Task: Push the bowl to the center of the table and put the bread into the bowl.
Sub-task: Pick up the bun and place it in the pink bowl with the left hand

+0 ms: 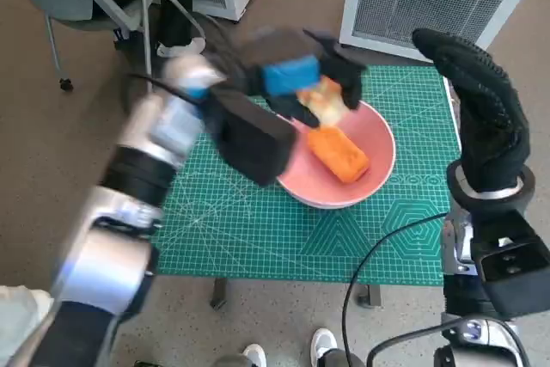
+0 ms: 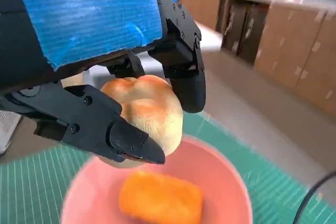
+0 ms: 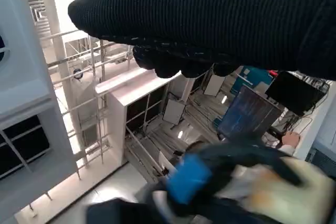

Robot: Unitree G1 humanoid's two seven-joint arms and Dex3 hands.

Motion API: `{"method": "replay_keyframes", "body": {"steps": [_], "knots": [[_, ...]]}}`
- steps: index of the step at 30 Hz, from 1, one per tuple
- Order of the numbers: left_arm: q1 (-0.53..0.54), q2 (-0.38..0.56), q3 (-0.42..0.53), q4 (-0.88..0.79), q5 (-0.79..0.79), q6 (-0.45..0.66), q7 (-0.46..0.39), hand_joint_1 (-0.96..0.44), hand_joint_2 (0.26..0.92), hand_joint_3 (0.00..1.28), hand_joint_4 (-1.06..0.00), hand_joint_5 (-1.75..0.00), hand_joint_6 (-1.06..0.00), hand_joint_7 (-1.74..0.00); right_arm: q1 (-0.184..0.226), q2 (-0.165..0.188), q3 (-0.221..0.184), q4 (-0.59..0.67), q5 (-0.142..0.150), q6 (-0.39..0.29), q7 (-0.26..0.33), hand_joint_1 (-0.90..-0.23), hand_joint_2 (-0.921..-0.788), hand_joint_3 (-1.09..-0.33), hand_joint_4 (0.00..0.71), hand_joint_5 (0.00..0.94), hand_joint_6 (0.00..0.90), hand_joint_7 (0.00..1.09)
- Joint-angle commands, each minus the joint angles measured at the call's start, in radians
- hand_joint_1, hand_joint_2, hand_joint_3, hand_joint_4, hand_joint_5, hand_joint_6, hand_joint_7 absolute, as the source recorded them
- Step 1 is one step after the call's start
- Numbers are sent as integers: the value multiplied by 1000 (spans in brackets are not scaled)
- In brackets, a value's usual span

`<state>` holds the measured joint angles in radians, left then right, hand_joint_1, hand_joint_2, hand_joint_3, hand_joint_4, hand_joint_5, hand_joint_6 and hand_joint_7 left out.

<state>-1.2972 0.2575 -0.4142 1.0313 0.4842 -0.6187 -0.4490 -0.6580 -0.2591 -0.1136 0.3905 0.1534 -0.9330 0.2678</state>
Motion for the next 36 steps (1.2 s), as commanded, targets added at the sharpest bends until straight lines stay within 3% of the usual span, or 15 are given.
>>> {"method": "replay_keyframes", "body": {"steps": [1,7,10,11,12,14,17,22,30,36], "knots": [[-22,-39,-37,76,47,13,41,-1,920,52,-719,-1139,-629,-1160,34,0,-9,-14,-13,8,-10,-557,-921,-767,262,0,-1,555],[-11,-84,-53,145,60,47,35,-1,920,66,-716,-1120,-599,-1211,52,-2,-18,-35,-32,11,-27,-545,-921,-773,262,0,-1,553],[-6,-106,-47,173,48,97,-10,-1,921,138,-652,-1187,-500,-1303,59,-2,-23,-43,-44,14,-38,-541,-921,-776,260,0,-1,551],[-5,-112,-47,179,46,117,-26,-30,894,149,-550,-951,-410,-1061,62,-3,-25,-45,-49,15,-42,-541,-921,-778,260,1,-1,551],[-6,-117,-44,185,40,143,-55,-50,887,136,-532,-707,-392,-830,64,-3,-28,-47,-55,16,-47,-540,-921,-779,260,1,-1,551],[-9,-121,-37,188,28,176,-102,-94,884,100,-448,-392,-331,-558,67,-2,-31,-52,-61,19,-54,-540,-921,-781,261,1,-1,551],[-14,-118,-17,176,0,215,-177,-190,882,63,-280,-128,-242,-322,71,-2,-33,-61,-65,25,-62,-538,-921,-784,264,3,-1,551],[-3,-96,22,130,-50,210,-230,-320,886,42,-135,-22,-178,-208,75,0,-32,-74,-70,34,-73,-540,-921,-784,271,6,-1,551],[79,-55,169,70,-202,44,-142,-488,910,46,-21,-1,-88,-158,69,2,-32,-75,-71,43,-83,-543,-921,-783,278,9,3,555],[147,-48,295,-18,-352,-27,-117,-648,920,307,-1,1,-13,-109,56,5,-33,-72,-55,59,-84,-559,-921,-778,275,6,3,559]]}}
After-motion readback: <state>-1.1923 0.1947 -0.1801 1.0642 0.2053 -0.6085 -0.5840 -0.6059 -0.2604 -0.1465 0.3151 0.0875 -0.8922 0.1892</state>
